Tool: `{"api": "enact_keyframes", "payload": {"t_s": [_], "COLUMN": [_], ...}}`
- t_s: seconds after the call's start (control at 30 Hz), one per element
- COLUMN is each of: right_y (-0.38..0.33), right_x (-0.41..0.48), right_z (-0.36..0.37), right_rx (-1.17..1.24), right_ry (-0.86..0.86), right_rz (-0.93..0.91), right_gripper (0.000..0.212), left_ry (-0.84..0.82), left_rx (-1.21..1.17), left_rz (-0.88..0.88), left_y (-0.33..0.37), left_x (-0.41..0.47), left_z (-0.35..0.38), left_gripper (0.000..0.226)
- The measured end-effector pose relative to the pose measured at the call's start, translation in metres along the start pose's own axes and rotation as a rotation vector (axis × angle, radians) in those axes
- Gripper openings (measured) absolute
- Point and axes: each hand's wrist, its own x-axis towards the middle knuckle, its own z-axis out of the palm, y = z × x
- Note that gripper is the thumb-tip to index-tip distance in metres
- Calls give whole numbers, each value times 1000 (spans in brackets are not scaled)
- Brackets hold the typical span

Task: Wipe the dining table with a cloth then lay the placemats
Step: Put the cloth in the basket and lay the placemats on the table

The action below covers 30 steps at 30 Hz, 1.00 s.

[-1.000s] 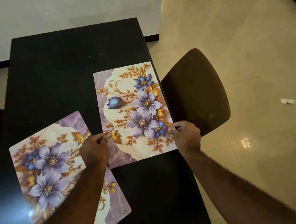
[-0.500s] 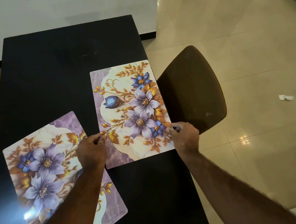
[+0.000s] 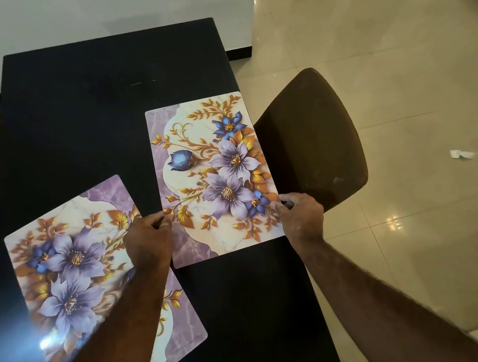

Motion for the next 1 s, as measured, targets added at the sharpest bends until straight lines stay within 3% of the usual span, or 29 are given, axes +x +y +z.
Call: {"api": "enact_keyframes", "payload": {"t_s": [0.23,0.33,0.43,0.5,0.63,0.73,0.8,1.0], "right_y": [-14,-28,-41,-46,-49,-53,-57,-73], "right_x": [-4,-34,-97,-146,-235,-268,-275,-284], "right_z": [-19,-33,-24,-3,43,64,72,89], "right_rx": [33,5,-69,-182,-352,-489,-540,-549], "right_ry": [24,44,-81,-219,-499,-514,-475,-428], "right_rz": [53,-23,-90,-105,-117,-139,-133,-84], "right_gripper": [44,39,29,31,73,102,105,76], "left_ry": [205,349,411,434,335,183,136,123], "left_rx": [-133,-171,-196,-62,119,80,63,-69], "left_rz": [62,125,9,-168,-640,-702,-671,-673], "left_y": [-11,-37,-90,-136,-198,-206,-204,-195], "left_x": [-4,-22,-59,-88,-135,-149,-152,-160], "left_z": [-8,-38,-72,-88,-108,-115,-115,-126], "left_gripper": [37,31,38,55,85,83,79,59]}}
